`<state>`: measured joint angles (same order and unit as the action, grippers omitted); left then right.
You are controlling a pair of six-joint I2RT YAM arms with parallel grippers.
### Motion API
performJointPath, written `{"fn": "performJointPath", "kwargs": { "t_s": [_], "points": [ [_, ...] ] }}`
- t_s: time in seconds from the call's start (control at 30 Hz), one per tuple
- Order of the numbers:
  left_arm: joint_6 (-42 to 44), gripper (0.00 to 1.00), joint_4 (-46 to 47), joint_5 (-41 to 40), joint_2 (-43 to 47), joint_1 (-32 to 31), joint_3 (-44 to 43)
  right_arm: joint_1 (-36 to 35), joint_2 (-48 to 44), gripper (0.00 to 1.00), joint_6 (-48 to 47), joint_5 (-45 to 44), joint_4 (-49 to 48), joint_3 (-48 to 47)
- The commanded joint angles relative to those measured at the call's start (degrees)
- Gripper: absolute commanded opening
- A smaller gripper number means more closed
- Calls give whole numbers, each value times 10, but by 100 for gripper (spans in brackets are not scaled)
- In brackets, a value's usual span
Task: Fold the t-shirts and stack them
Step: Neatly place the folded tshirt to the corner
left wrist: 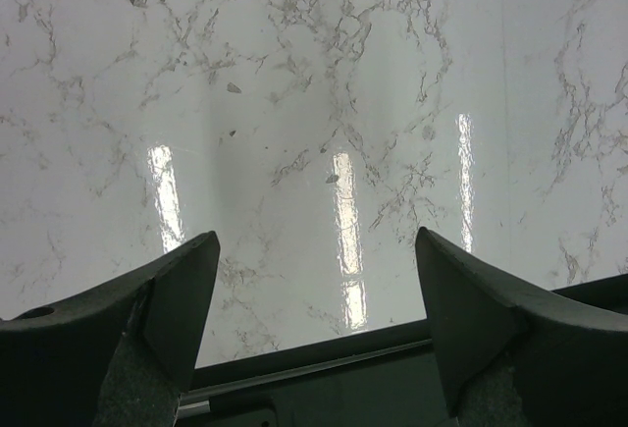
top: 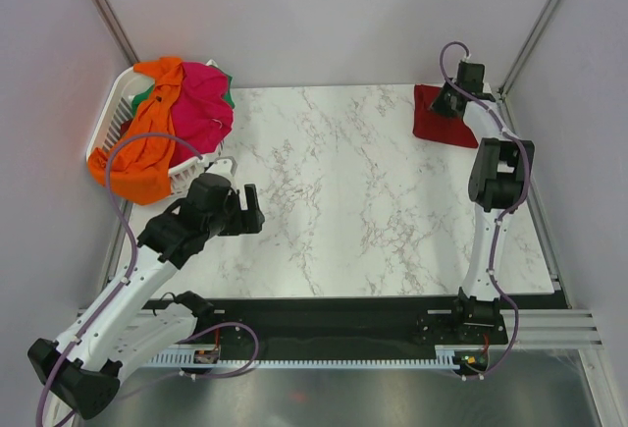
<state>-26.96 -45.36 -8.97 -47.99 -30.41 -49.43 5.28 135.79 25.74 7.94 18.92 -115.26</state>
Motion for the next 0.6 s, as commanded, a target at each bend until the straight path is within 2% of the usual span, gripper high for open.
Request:
{"fn": "performJointPath", "kwargs": {
  "t_s": [0.0,0.4,0.57],
  "points": [
    [-2,88,11,-15,3,-3,-1,-4,18,0,15,13,-27,-31],
    [-2,88,11,-16,-6,-3,-1,-22,99,0,39,44,-56,-37],
    [-2,88,11,-16,-8,-2,-1,-28,127,0,31,112,-91,-47]
  ]
}}
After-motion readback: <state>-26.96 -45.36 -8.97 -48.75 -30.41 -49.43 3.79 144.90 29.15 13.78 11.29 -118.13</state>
